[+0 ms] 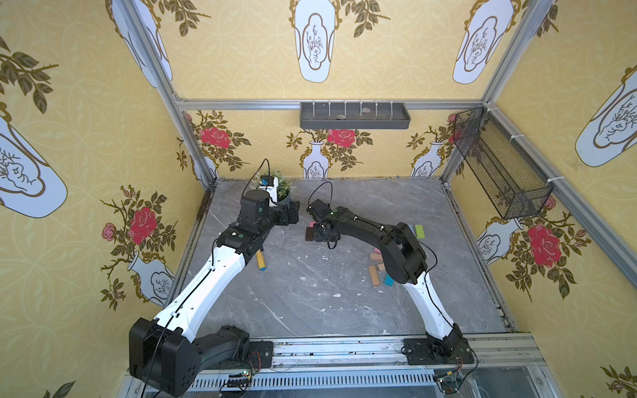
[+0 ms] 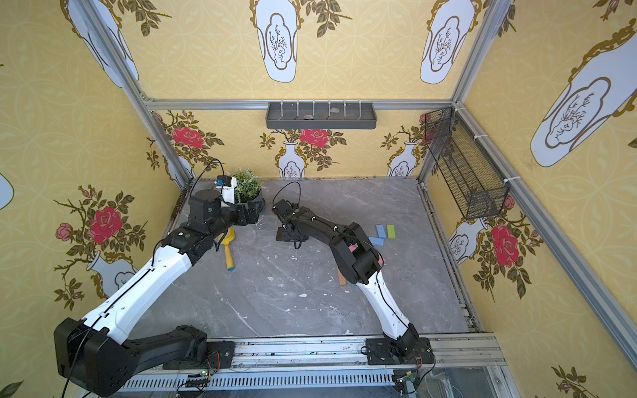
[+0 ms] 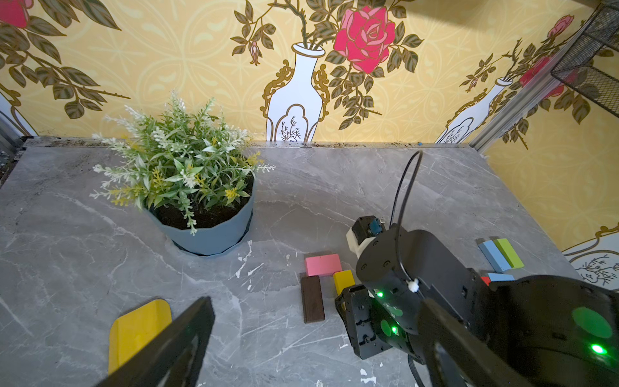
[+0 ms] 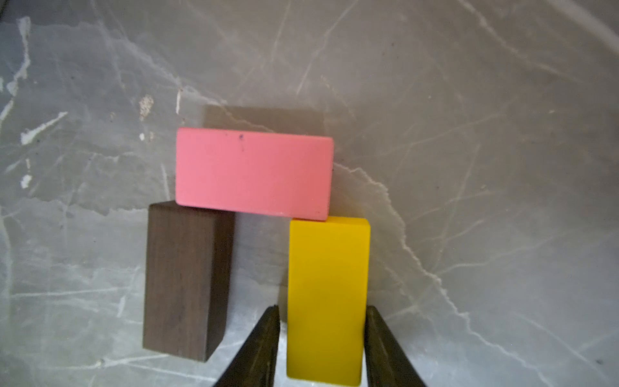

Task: Assemble the number 8 with building blocks
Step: Assemble the building block at the center of the board.

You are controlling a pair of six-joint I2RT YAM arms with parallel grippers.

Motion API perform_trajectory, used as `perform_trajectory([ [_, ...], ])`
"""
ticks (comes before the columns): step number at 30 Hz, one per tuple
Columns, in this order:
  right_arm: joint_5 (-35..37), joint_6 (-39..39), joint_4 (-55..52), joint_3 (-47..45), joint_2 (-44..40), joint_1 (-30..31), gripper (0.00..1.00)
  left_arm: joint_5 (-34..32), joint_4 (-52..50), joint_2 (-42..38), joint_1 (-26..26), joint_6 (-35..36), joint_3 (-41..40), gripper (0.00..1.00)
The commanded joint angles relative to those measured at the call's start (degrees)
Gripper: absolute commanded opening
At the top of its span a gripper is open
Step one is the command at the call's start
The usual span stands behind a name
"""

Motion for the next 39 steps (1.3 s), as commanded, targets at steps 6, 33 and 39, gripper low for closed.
perform_trajectory([
  [6,-1.7,1.1,-3.0,-0.4,0.7,-0.1,0.43,0.7,1.8,0.4,0.3,-0.1,-0.3,0.97],
  [33,2.1,-0.2,1.0,-8.8,-19.5,-1.2,0.87,1.0,1.9,0.2,0.3,-0.1,-0.4,0.97],
  [39,3.4,0.2,0.9,-22.0,-31.9,-7.1,0.99,1.5,2.1,0.2,0.3,-0.2,-0.4,0.97],
])
